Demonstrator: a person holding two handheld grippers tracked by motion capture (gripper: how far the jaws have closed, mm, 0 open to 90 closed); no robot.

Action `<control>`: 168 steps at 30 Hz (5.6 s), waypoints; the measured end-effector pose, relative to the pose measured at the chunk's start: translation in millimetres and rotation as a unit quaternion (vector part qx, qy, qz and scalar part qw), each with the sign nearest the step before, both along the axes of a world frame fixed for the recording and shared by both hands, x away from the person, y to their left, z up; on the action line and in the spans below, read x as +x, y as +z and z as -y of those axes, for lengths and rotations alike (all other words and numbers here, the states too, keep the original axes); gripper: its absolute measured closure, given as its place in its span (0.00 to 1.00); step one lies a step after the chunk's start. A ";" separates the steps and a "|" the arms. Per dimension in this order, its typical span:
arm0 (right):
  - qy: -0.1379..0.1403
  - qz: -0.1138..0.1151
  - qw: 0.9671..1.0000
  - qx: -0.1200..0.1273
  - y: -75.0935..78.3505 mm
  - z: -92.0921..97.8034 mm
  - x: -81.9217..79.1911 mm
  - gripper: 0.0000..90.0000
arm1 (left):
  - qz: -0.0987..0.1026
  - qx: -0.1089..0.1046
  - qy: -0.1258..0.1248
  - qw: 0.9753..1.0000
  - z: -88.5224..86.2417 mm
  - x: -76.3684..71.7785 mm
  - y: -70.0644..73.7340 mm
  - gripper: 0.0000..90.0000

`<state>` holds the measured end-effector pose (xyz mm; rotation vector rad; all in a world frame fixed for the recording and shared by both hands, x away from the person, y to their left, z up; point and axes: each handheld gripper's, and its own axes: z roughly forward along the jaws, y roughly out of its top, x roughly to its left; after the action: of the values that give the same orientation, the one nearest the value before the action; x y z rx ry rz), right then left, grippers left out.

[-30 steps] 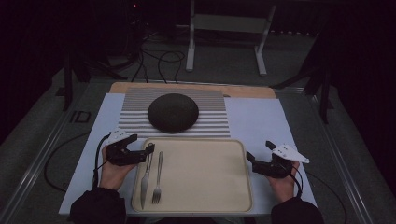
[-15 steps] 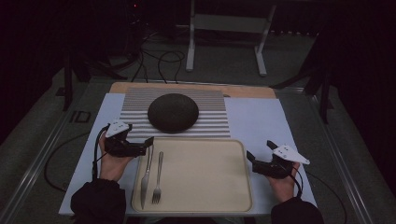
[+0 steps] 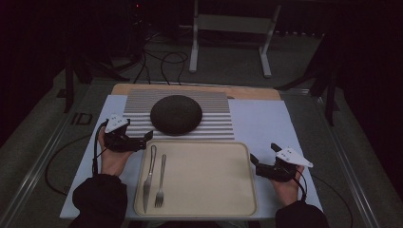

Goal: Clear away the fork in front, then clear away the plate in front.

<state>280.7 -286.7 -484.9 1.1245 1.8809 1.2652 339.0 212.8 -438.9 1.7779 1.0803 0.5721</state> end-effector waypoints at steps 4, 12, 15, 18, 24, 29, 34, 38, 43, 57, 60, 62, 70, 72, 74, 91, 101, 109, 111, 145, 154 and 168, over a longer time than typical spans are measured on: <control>0.001 -0.001 1.000 0.000 -0.3 -0.7 0.2 0.09 | 0.008 0.008 0.001 1.000 -1.2 6.0 1.0 0.00; 0.002 -0.003 1.000 0.000 -0.6 -0.9 0.6 0.09 | 0.011 0.018 0.002 1.000 2.5 12.1 4.4 0.00; 0.000 -0.003 1.000 -0.001 -0.7 -0.6 1.0 0.09 | 0.008 0.018 0.002 1.000 3.8 15.8 4.3 0.00; 0.000 -0.003 1.000 -0.001 -0.7 -0.7 1.0 0.09 | 0.007 0.018 0.003 1.000 4.2 17.5 4.2 0.00; 0.000 -0.003 1.000 -0.001 -0.8 -0.7 1.1 0.09 | 0.001 0.012 0.004 1.000 3.9 23.4 4.6 0.00; 0.000 -0.003 1.000 -0.002 -1.2 -0.6 1.6 0.09 | -0.007 0.006 0.003 1.000 2.6 28.0 4.7 0.00; 0.000 -0.003 1.000 -0.001 -0.9 -0.4 1.1 0.09 | -0.018 0.001 0.002 1.000 2.0 33.3 2.4 0.00; 0.000 -0.003 1.000 -0.001 -1.2 0.5 1.4 0.09 | -0.022 -0.002 0.003 1.000 0.9 37.4 0.0 0.00; 0.000 -0.003 1.000 -0.002 -1.4 0.0 1.3 0.09 | -0.026 -0.003 0.006 1.000 -1.4 40.9 -1.5 0.00; -0.001 -0.005 1.000 -0.002 -1.5 0.6 1.6 0.09 | -0.049 -0.005 0.007 0.999 2.0 57.7 -12.6 0.00; -0.001 -0.005 1.000 -0.002 -1.3 0.6 1.4 0.09 | -0.051 -0.004 0.007 0.999 3.2 60.1 -13.9 0.00; -0.002 -0.006 1.000 -0.002 -1.3 1.0 1.4 0.09 | -0.054 -0.005 0.009 0.999 4.2 62.2 -14.4 0.00; -0.003 -0.005 1.000 -0.001 -1.2 1.2 1.6 0.09 | -0.069 -0.011 0.001 0.998 9.2 71.7 -16.1 0.00; -0.003 -0.006 1.000 -0.002 -1.3 0.9 1.6 0.09 | -0.072 -0.010 0.000 0.997 10.1 73.9 -17.2 0.00; -0.002 -0.005 1.000 -0.002 -1.4 0.7 1.8 0.09 | -0.072 -0.008 0.001 0.997 11.1 75.8 -18.0 0.00; -0.003 -0.006 1.000 0.001 -1.3 1.3 1.9 0.09 | -0.104 0.001 0.012 0.995 11.1 94.0 -33.9 0.01; -0.002 -0.006 1.000 0.002 -1.7 0.5 2.1 0.09 | -0.123 0.006 0.021 0.992 8.2 103.6 -41.8 0.01; -0.001 -0.006 1.000 0.003 -1.7 0.5 2.0 0.09 | -0.139 0.014 0.024 0.990 12.8 112.5 -48.6 0.02; -0.001 -0.006 1.000 0.004 -1.5 0.8 1.8 0.09 | -0.147 0.009 0.024 0.989 14.2 115.4 -51.4 0.02; -0.002 -0.005 1.000 0.007 -0.9 2.4 1.7 0.09 | -0.238 -0.057 0.004 0.970 13.3 130.5 -80.9 0.30; -0.002 -0.005 1.000 0.007 -0.9 2.8 1.7 0.09 | -0.242 -0.080 0.022 0.967 13.1 132.8 -82.4 0.38; -0.002 -0.009 1.000 0.003 -2.0 1.8 2.9 0.09 | -0.216 -0.167 0.006 0.962 5.8 132.7 -64.4 0.57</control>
<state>283.6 -288.5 -486.9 1.1461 1.8885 1.2644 471.7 207.0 -503.3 1.6309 1.3904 -0.0071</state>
